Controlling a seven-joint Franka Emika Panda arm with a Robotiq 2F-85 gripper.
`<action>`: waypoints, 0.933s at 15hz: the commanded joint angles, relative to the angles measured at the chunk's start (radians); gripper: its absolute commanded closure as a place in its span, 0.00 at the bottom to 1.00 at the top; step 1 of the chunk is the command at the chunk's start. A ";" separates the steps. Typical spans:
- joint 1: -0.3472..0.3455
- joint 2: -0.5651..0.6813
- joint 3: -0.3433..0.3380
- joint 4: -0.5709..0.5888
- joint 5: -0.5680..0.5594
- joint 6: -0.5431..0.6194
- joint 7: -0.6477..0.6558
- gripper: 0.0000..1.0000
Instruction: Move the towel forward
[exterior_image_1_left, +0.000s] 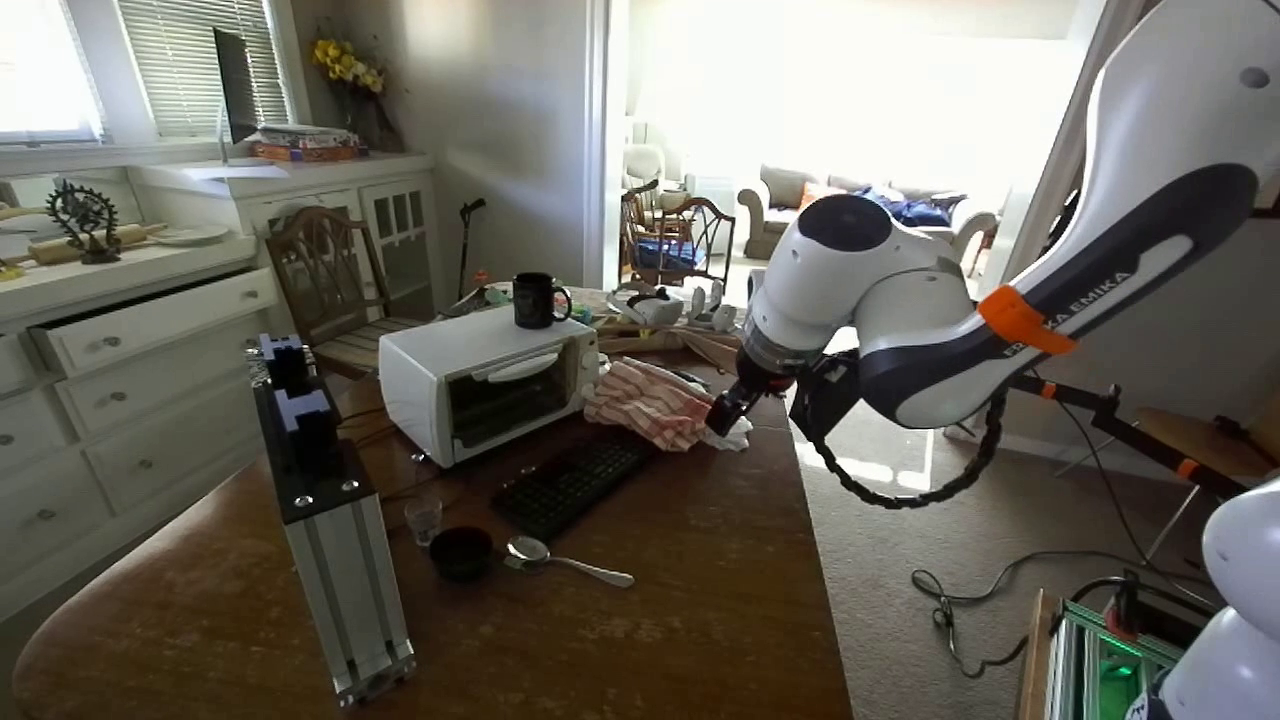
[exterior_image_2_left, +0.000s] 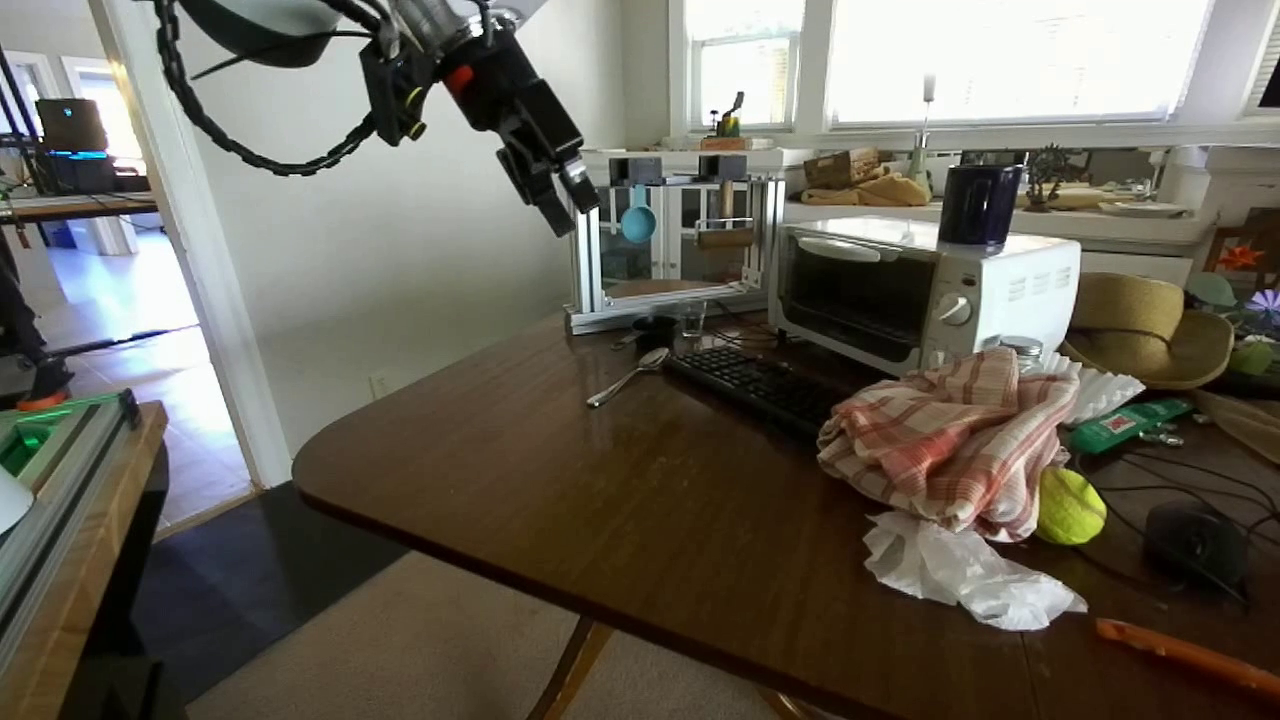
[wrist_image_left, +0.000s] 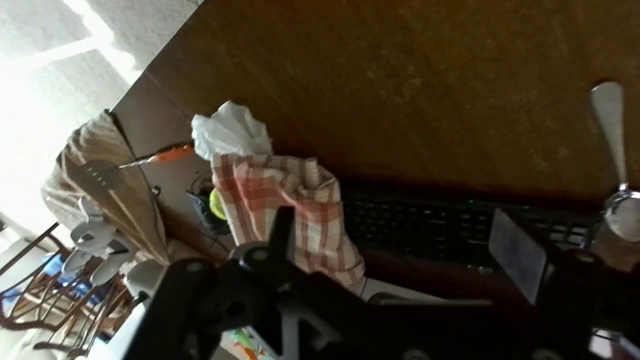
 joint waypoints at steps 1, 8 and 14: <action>-0.198 0.103 0.141 0.108 -0.269 0.016 0.166 0.00; -0.254 0.065 0.199 0.115 -0.374 -0.008 0.235 0.00; -0.288 0.115 0.248 0.152 -0.550 -0.139 0.383 0.00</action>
